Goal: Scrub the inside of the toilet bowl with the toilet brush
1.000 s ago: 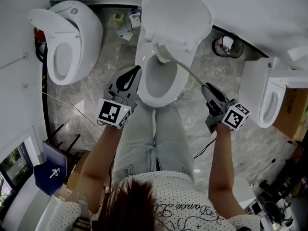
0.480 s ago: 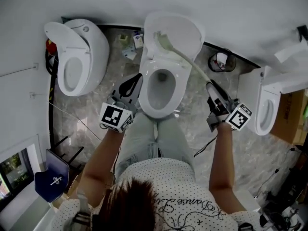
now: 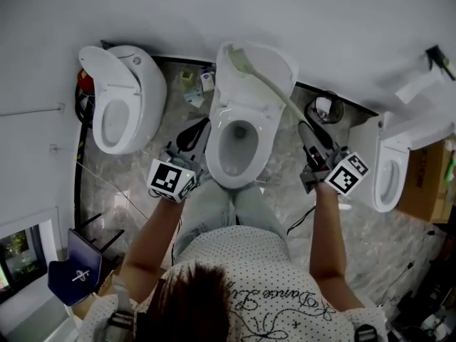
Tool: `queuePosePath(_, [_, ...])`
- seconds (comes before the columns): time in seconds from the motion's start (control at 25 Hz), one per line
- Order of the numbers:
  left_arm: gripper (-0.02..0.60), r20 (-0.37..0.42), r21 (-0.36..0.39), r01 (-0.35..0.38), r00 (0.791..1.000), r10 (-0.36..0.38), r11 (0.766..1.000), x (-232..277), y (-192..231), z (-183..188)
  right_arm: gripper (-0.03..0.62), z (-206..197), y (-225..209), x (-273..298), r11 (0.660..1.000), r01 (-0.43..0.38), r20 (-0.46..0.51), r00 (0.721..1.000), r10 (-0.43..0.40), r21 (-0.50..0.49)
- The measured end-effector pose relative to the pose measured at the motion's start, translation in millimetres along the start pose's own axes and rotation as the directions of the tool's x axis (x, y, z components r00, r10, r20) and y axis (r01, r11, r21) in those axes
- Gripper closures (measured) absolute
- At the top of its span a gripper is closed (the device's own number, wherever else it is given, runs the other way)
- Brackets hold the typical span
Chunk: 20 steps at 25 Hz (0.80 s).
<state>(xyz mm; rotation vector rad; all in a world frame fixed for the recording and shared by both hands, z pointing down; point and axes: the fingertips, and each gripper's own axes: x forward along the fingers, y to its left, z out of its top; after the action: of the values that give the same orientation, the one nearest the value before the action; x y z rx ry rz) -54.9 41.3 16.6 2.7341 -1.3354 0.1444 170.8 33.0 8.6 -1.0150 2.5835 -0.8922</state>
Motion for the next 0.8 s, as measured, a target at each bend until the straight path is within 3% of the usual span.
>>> queuePosePath(0.28, [0.578,0.042,0.011,-0.011,0.999,0.011,1.000,-5.1,1.9,24.7,0.477,18.1,22.0,9.4,0.985,0.035,0.010,0.999,-0.034,-0.169])
queuePosePath(0.44, [0.578,0.066,0.021,-0.012,0.998,0.011,1.000,-6.5,0.3,38.0,0.477,25.1,34.6,14.5,0.957,0.048,-0.007,0.999,-0.052,-0.286])
queuePosePath(0.8, [0.578,0.107,0.029,0.002,0.994,-0.005,1.000,-2.7,-6.6,55.8,0.477,48.1,54.6,13.3,0.884,0.116,0.064,0.993,-0.097,-0.453])
